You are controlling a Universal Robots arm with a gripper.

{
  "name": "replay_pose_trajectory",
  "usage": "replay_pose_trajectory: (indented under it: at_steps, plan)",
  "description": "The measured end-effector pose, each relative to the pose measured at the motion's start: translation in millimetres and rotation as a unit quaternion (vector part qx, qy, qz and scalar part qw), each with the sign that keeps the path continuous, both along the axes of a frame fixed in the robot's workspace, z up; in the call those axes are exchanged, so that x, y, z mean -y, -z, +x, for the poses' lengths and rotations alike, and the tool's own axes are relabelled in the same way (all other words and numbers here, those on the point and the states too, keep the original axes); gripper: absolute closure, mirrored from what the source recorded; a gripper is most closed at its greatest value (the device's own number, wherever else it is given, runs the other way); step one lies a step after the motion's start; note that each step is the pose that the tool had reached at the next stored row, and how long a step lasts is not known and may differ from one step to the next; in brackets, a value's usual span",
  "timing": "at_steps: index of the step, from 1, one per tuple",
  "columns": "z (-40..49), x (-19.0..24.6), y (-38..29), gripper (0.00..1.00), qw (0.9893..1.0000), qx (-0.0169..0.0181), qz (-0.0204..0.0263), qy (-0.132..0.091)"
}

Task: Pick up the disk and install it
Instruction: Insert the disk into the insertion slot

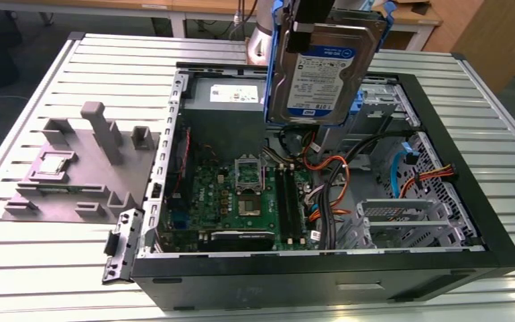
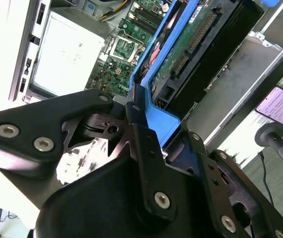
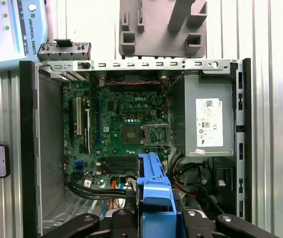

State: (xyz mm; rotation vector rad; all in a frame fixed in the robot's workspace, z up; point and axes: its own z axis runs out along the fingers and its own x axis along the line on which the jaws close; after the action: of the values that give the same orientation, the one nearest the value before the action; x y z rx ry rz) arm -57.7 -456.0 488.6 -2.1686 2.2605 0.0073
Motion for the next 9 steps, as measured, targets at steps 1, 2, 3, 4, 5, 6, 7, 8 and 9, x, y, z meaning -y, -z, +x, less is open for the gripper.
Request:
replay_pose_trajectory:
  at_steps: [1,2,3,4,5,6,7,8,9]
  plan:
    - [0.0,0.0,0.0,0.64,1.0000,0.0000,0.0000,0.000]
    - [0.1,0.1,0.0,0.64,1.0000,0.0000,0.0000,0.000]
    - [1.0,0.1,0.0,0.64,1.0000,0.0000,0.0000,0.000]
    - [2.3,0.1,0.0,0.64,1.0000,0.0000,0.0000,0.000]
    - [3.2,0.1,0.0,0.64,1.0000,0.0000,0.0000,0.000]
    - [3.6,0.1,0.0,0.64,1.0000,0.0000,0.0000,0.000]
    - [3.6,0.1,0.0,0.64,1.0000,0.0000,0.0000,0.000]
    - [3.7,0.7,0.0,0.64,1.0000,0.0000,0.0000,0.000]
    - [3.7,2.0,0.0,0.64,1.0000,-0.0001,0.0000,0.000]
